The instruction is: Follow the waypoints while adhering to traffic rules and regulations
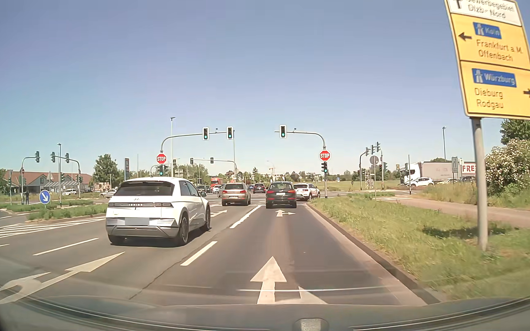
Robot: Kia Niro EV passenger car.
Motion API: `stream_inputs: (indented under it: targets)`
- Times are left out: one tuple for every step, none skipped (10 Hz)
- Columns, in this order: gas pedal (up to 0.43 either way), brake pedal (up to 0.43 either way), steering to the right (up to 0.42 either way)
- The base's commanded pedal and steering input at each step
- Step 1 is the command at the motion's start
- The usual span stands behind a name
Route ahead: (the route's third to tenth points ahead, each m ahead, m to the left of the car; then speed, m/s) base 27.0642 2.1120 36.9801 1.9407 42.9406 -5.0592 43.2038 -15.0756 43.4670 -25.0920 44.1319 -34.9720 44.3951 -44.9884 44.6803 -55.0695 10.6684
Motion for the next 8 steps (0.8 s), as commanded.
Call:
stream_inputs:
  targets:
    - [0.0, 0.201, -0.004]
    - [0.0, 0.207, -0.004]
    - [0.0, 0.207, -0.004]
    - [0.0, 0.213, -0.004]
    - [0.0, 0.22, -0.004]
    - [0.0, 0.226, -0.003]
    - [0.0, 0.238, -0.001]
    - [0.0, 0.25, 0.0]
